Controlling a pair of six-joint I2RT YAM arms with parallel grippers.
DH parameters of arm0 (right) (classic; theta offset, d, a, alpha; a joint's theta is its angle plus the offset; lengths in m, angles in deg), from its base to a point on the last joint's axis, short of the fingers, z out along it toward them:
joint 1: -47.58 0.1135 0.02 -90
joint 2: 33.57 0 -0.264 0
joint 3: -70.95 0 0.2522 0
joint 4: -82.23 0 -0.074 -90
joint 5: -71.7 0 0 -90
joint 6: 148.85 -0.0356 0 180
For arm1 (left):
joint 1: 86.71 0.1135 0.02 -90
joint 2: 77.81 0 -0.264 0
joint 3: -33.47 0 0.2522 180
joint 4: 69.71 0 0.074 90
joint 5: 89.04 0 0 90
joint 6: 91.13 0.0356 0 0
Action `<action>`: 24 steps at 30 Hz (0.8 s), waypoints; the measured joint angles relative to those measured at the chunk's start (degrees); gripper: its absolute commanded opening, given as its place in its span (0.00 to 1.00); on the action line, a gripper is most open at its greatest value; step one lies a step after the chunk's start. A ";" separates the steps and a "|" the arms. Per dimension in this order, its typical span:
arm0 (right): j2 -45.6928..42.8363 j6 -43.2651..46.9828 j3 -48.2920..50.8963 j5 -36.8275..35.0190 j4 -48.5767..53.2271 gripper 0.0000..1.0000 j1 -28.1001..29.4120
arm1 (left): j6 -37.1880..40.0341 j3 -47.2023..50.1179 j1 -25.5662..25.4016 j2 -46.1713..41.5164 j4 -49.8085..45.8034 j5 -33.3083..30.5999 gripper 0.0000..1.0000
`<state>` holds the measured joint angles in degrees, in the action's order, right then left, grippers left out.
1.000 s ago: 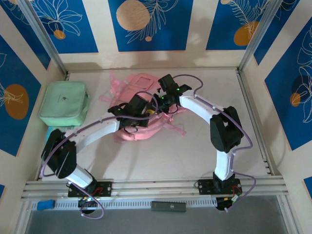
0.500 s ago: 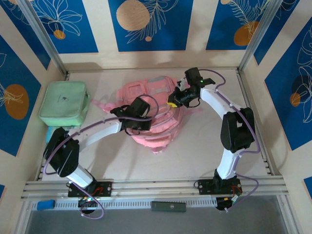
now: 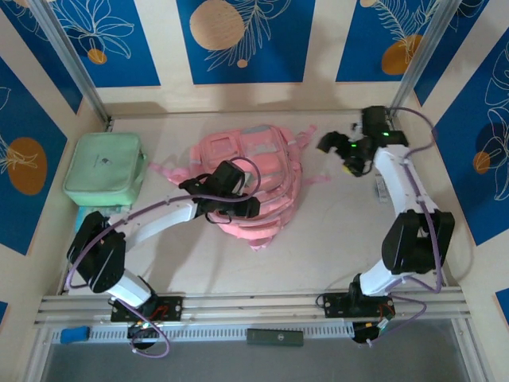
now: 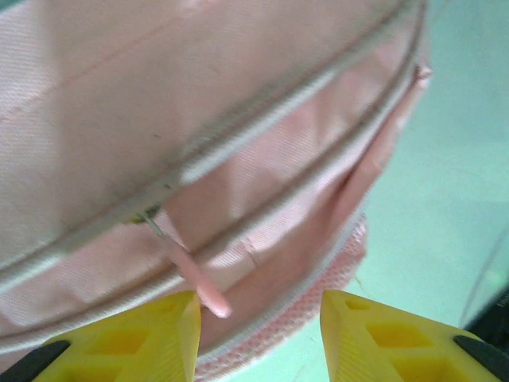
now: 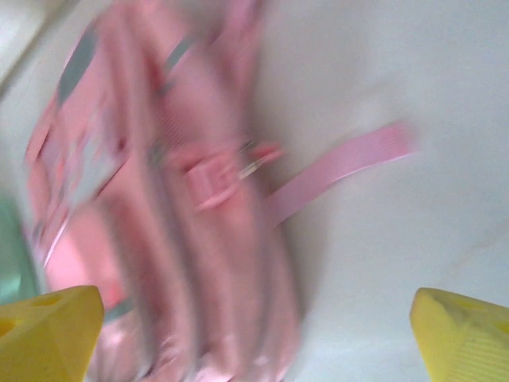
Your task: Pack books, pencil case, and school supplies into a backpack
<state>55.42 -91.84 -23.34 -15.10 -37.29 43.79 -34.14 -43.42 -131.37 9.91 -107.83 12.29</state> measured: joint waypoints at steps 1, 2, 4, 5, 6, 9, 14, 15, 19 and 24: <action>-0.09 -0.04 0.79 -1.92 0.00 0.99 -3.58 | -0.31 0.24 -0.46 -0.46 0.42 0.55 0.45; 0.33 -0.04 1.31 -3.41 -0.07 0.99 -6.23 | -0.81 0.33 -0.98 -0.70 1.03 0.79 0.45; 2.71 -0.17 2.25 -6.54 -0.61 0.99 -12.35 | -1.86 0.33 -2.23 -0.79 2.82 1.09 0.46; 4.13 -0.17 2.34 -7.58 -0.83 0.99 -14.23 | -2.56 0.46 -2.73 -0.79 3.72 1.11 0.46; 6.05 -0.20 2.29 -8.46 -1.09 0.99 -16.09 | -3.26 0.83 -3.30 -0.79 5.11 1.11 0.46; 11.80 0.35 1.07 -10.67 -0.83 0.99 -18.64 | -5.31 1.90 -4.35 -0.68 8.15 1.14 0.46; 20.92 1.95 -3.93 -11.39 -0.92 0.99 -19.63 | -7.21 1.90 -4.90 0.48 11.89 1.16 0.48; 22.34 2.08 -4.44 -11.34 -1.07 0.99 -19.67 | -7.23 1.90 -4.96 0.70 12.37 1.16 0.48; 26.32 2.14 -4.50 -10.25 -0.98 0.99 -19.82 | -7.19 1.79 -5.03 1.40 12.41 1.11 0.49; 26.01 2.10 -1.16 -10.84 -1.84 0.99 -17.88 | -6.21 1.42 -5.03 1.40 11.54 0.02 0.51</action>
<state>81.43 -89.74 -24.50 -25.94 -39.13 25.91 -40.35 -42.00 -136.40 11.31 -96.29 12.31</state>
